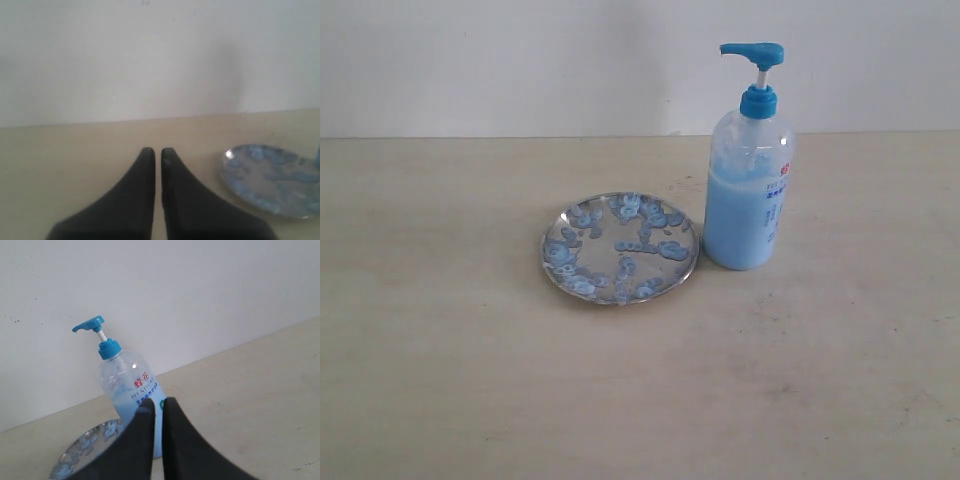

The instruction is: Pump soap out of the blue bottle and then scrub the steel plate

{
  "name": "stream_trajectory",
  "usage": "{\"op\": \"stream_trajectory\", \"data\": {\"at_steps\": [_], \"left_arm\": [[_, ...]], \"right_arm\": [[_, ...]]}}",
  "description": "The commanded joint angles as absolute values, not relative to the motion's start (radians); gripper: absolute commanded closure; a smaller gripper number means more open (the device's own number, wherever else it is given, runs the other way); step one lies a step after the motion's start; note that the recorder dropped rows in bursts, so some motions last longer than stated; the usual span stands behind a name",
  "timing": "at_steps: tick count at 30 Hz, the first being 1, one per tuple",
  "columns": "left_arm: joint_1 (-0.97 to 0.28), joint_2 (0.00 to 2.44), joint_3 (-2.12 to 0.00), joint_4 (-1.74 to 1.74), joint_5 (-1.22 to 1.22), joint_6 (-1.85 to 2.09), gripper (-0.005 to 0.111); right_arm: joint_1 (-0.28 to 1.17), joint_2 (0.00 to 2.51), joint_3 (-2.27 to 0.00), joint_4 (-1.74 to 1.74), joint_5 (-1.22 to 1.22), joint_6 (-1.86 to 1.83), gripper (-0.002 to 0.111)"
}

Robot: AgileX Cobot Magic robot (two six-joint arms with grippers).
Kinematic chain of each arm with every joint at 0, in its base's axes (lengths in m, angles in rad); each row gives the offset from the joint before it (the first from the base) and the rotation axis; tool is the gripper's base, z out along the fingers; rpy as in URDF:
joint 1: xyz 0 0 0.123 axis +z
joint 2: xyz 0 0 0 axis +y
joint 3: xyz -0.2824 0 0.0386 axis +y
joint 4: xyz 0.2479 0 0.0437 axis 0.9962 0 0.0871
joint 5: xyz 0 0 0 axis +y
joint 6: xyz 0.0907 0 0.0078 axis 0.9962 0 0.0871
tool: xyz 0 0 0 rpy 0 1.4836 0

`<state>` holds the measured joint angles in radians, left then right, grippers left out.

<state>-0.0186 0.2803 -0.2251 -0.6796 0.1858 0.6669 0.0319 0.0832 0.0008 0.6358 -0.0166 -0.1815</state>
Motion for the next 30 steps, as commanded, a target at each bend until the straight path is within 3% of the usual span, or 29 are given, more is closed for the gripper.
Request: {"op": "stream_trajectory", "data": {"at_steps": [1,9,30], "left_arm": [[0.1,0.191,-0.193,-0.415,0.314,0.493,0.103],[0.093,0.175,-0.006,-0.201,0.214,0.117,0.103],[0.095,0.0,0.0,-0.169,0.363,0.24,0.103]], "right_arm": [[0.03,0.079,0.0,0.632,-0.022,-0.186,0.108],[0.03,0.079,0.0,0.632,-0.022,-0.186,0.108],[0.03,0.08,0.0,0.632,-0.018,-0.186,0.108]]}}
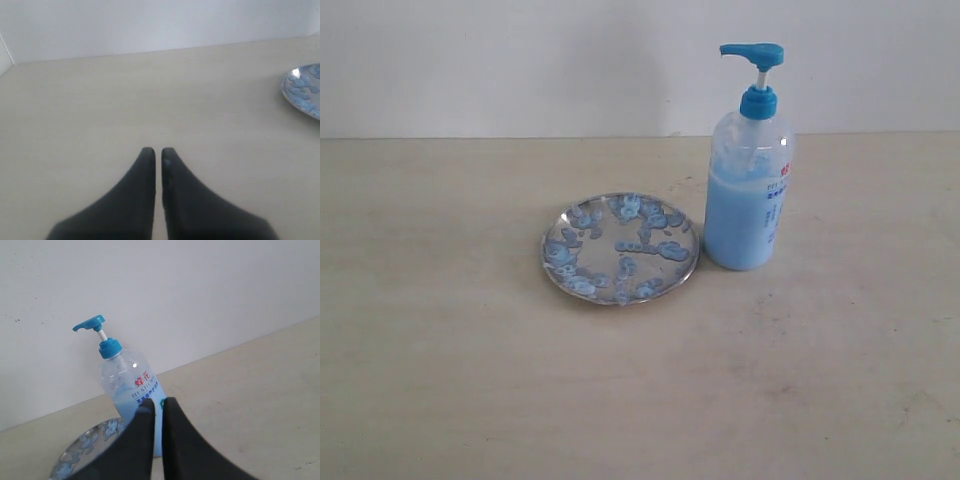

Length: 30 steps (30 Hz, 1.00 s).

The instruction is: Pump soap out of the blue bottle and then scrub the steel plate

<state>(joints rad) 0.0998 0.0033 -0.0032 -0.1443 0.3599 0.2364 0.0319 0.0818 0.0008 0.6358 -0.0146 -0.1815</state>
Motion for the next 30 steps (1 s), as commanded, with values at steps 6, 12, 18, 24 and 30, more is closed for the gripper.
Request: {"op": "stream_trajectory", "data": {"at_steps": [6,12,18,24,30], "left_arm": [[0.095,0.0,0.0,-0.252,0.362,0.22,0.103],[0.095,0.0,0.0,-0.252,0.362,0.22,0.103],[0.095,0.0,0.0,-0.252,0.362,0.224,0.103],[0.095,0.0,0.0,-0.252,0.362,0.224,0.103],[0.095,0.0,0.0,-0.252,0.36,0.224,0.103]], "right_arm": [[0.03,0.08,0.0,0.632,-0.018,-0.186,0.108],[0.03,0.08,0.0,0.632,-0.018,-0.186,0.108],[0.03,0.08,0.0,0.632,-0.018,-0.186,0.108],[0.03,0.08,0.0,0.632,-0.018,-0.186,0.108],[0.027,0.08,0.0,0.244,-0.153,-0.164,0.108]]}}
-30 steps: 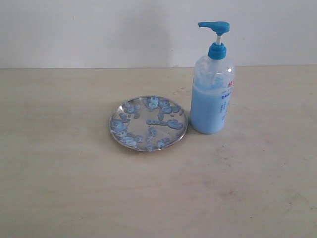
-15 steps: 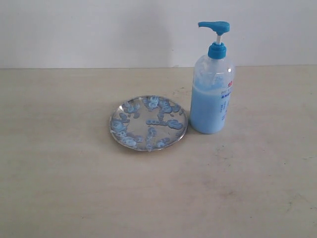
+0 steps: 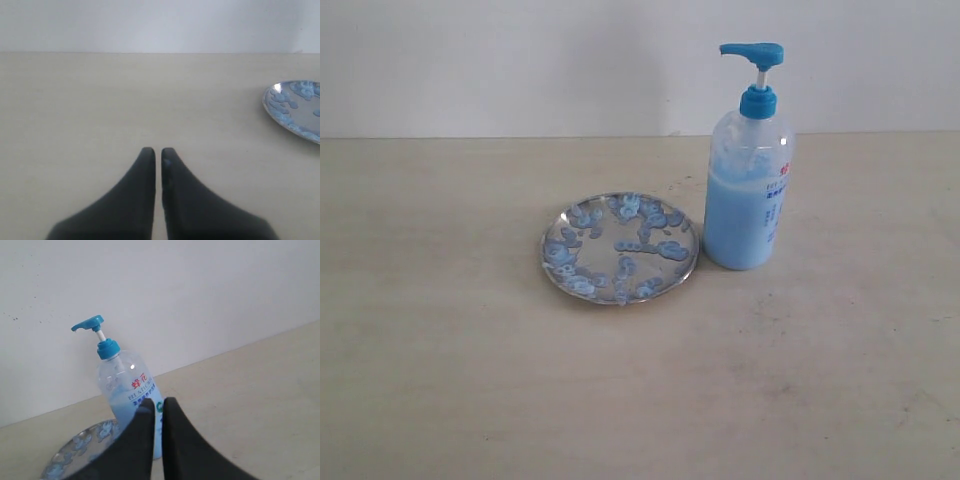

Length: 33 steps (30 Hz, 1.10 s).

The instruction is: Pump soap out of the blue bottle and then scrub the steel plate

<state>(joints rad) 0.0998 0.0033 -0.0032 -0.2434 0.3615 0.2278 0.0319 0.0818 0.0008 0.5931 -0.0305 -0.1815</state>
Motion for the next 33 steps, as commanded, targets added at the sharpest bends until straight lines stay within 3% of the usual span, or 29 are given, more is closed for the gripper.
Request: {"op": "stream_trajectory", "data": {"at_steps": [1,5,8,16,33], "left_arm": [[0.095,0.0,0.0,-0.252,0.36,0.224,0.103],[0.095,0.0,0.0,-0.252,0.36,0.224,0.103],[0.095,0.0,0.0,-0.252,0.36,0.224,0.103],[0.095,0.0,0.0,-0.252,0.355,0.224,0.103],[0.095,0.0,0.0,-0.252,0.355,0.224,0.103]], "right_arm": [[0.02,0.08,0.0,0.153,-0.164,-0.115,0.108],[-0.024,0.035,0.0,-0.078,-0.029,0.178,0.108],[-0.035,0.0,0.0,-0.113,0.35,0.138,0.108],[0.032,0.0,0.0,-0.089,0.358,-0.042,0.108],[0.03,0.0,0.0,-0.046,0.34,0.019,0.108]]}}
